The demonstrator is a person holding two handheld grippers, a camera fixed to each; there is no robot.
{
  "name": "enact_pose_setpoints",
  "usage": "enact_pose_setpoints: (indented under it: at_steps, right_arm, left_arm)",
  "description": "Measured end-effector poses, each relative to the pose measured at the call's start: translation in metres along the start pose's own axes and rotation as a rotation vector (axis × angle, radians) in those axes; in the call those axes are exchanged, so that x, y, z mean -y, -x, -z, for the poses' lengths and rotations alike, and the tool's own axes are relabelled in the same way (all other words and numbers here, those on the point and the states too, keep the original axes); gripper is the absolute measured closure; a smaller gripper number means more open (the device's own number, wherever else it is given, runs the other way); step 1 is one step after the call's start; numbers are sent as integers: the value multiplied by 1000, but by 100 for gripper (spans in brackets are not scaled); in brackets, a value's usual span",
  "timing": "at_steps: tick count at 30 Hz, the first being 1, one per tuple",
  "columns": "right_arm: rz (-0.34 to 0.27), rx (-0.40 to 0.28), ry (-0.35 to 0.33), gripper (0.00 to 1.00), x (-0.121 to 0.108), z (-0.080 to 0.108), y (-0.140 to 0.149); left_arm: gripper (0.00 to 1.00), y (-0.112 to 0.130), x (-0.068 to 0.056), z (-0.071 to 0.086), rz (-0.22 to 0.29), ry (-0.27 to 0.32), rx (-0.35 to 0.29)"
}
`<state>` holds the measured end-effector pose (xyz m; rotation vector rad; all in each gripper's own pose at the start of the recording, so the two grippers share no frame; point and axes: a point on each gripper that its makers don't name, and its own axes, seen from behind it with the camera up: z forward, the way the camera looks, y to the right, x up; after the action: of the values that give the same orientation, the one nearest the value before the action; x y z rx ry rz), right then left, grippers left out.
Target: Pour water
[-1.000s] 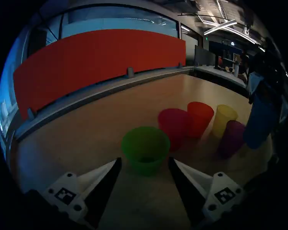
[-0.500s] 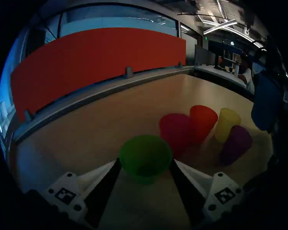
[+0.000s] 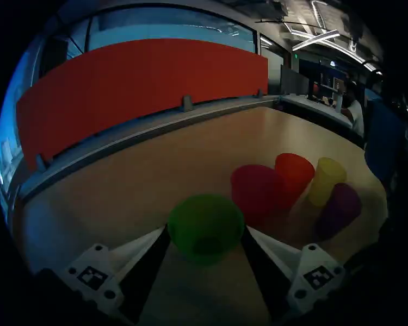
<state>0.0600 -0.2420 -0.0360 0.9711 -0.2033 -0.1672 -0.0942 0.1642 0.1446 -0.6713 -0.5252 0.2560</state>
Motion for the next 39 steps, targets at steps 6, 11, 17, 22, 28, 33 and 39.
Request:
enact_pose_setpoints:
  at_steps: [6, 11, 17, 22, 28, 33, 39]
  right_arm:
    - [-6, -2, 14, 6, -5, 3, 0]
    - [-16, -1, 28, 6, -10, 6, 0]
    - [-24, -1, 43, 6, -14, 10, -1]
    - [-21, -1, 62, 6, -17, 16, -3]
    - [-23, 0, 79, 6, -21, 22, -4]
    - [-19, 2, 94, 6, -25, 27, -5]
    - [-21, 1, 102, 6, -27, 31, -5]
  left_arm:
    - [13, -1, -1, -1, -7, -11, -4]
    - [13, -7, -4, 4, -1, -5, -19]
    - [13, -21, -10, 18, 9, 3, -59]
    - [13, -36, -16, 36, 24, 14, -101]
    - [13, -56, -27, 61, 26, 26, -161]
    - [13, -70, -39, 83, 15, 39, -209]
    - [13, -87, -54, 105, -14, 45, -267]
